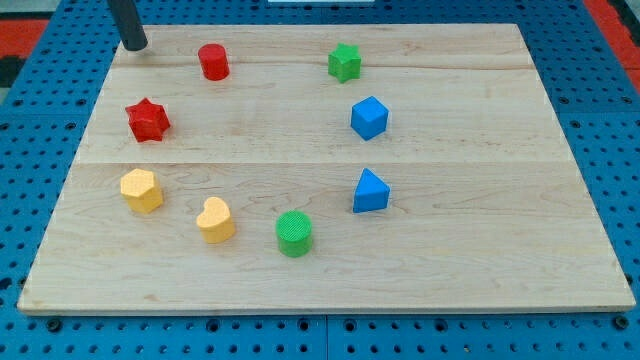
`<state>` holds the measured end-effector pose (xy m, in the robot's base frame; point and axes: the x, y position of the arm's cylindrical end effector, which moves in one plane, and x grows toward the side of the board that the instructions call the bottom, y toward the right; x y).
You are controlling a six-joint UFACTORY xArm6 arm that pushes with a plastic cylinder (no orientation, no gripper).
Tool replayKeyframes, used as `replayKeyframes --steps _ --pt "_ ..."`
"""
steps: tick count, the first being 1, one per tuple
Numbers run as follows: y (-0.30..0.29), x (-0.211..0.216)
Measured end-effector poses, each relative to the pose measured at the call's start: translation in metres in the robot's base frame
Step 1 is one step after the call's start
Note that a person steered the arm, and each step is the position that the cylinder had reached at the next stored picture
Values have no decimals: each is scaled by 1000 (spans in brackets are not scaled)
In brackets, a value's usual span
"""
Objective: Move the green circle diagonally bottom left to the yellow heart
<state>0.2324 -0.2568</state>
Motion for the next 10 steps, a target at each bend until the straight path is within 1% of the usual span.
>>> replayKeyframes --steps 1,2,3,4,5,6,7,8,9,10 --pt "43 17" --pt "94 77" --pt "151 153" --pt "180 249" --pt "251 276" --pt "225 317" --pt "173 331" --pt "166 330" --pt "143 320" --pt "142 295"
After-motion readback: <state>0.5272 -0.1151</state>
